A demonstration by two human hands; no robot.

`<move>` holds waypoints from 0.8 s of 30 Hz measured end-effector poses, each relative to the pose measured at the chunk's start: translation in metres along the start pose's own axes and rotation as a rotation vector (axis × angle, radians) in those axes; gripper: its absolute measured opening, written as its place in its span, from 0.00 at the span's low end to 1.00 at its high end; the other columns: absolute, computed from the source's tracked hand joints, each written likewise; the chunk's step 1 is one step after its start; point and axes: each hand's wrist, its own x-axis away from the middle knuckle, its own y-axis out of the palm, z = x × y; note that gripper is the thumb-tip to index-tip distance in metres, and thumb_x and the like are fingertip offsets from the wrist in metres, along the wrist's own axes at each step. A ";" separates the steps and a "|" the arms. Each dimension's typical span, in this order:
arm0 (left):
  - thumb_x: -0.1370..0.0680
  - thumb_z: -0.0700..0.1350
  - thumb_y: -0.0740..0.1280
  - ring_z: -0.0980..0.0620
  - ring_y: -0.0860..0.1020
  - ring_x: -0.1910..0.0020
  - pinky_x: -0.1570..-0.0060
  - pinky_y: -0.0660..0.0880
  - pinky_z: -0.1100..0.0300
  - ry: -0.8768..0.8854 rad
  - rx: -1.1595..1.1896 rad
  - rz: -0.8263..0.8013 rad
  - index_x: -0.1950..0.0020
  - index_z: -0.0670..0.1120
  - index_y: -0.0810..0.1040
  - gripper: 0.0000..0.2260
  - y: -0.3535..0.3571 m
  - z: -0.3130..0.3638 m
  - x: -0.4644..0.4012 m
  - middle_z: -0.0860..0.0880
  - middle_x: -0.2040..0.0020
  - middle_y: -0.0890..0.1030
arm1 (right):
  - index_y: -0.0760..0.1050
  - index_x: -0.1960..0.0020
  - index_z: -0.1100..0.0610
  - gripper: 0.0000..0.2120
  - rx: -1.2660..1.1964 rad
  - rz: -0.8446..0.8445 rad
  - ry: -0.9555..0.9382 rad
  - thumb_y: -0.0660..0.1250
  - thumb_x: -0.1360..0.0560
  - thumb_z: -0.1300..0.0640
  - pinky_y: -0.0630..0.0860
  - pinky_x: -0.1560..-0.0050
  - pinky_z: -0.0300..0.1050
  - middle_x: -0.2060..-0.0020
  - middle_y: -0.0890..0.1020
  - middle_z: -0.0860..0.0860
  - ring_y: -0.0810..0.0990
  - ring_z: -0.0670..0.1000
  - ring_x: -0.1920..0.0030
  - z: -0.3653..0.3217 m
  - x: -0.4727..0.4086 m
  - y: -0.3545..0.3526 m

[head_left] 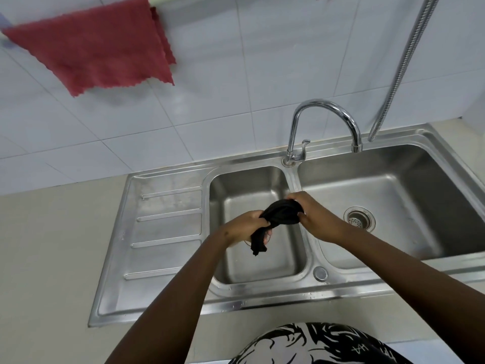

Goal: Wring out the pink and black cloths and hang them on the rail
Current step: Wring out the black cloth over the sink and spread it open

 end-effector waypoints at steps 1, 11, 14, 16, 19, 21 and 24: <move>0.21 0.42 0.61 0.51 0.79 0.65 0.54 0.76 0.49 -0.009 0.015 -0.009 0.43 0.41 0.75 0.09 -0.002 0.002 0.001 0.48 0.61 0.81 | 0.63 0.32 0.59 0.25 -0.022 -0.048 -0.012 0.58 0.27 0.71 0.62 0.37 0.29 0.39 0.68 0.55 0.68 0.50 0.38 0.000 0.001 0.004; 0.19 0.51 0.61 0.57 0.62 0.73 0.76 0.61 0.67 -0.031 -0.044 -0.104 0.51 0.45 0.72 0.09 -0.020 0.022 0.021 0.50 0.66 0.70 | 0.67 0.40 0.63 0.18 0.374 0.183 -0.028 0.60 0.30 0.68 0.72 0.57 0.52 0.49 0.75 0.61 0.75 0.61 0.51 -0.006 -0.008 0.025; 0.20 0.54 0.61 0.55 0.71 0.67 0.67 0.67 0.63 0.092 -0.621 0.029 0.51 0.49 0.73 0.09 -0.025 0.025 0.022 0.51 0.63 0.73 | 0.69 0.47 0.60 0.11 0.603 0.108 0.041 0.62 0.29 0.61 0.70 0.64 0.48 0.56 0.80 0.58 0.79 0.60 0.58 -0.016 -0.016 0.003; 0.19 0.52 0.60 0.54 0.73 0.63 0.66 0.66 0.61 0.175 -0.790 0.132 0.50 0.50 0.72 0.07 -0.024 0.027 0.023 0.53 0.63 0.74 | 0.72 0.49 0.58 0.10 0.666 0.058 0.094 0.62 0.28 0.54 0.72 0.63 0.47 0.58 0.83 0.56 0.81 0.59 0.58 -0.024 -0.022 -0.005; 0.19 0.52 0.59 0.50 0.74 0.62 0.66 0.66 0.57 0.270 -1.021 0.362 0.48 0.46 0.73 0.10 -0.024 0.028 0.023 0.48 0.59 0.78 | 0.76 0.49 0.57 0.13 0.491 -0.112 0.225 0.65 0.27 0.48 0.73 0.59 0.45 0.56 0.82 0.55 0.81 0.56 0.55 -0.034 -0.036 -0.011; 0.19 0.52 0.58 0.50 0.74 0.64 0.66 0.67 0.56 0.306 -1.145 0.458 0.46 0.46 0.72 0.11 -0.025 0.026 0.023 0.47 0.59 0.79 | 0.76 0.53 0.56 0.11 0.222 -0.311 0.323 0.66 0.27 0.48 0.72 0.60 0.44 0.60 0.80 0.55 0.79 0.54 0.59 -0.039 -0.042 -0.017; 0.18 0.52 0.56 0.49 0.76 0.62 0.62 0.72 0.53 0.308 -1.077 0.439 0.44 0.46 0.72 0.11 -0.028 0.021 0.023 0.47 0.58 0.79 | 0.73 0.62 0.52 0.09 0.004 -0.371 0.341 0.70 0.28 0.50 0.70 0.64 0.41 0.67 0.77 0.51 0.75 0.50 0.66 -0.042 -0.043 -0.022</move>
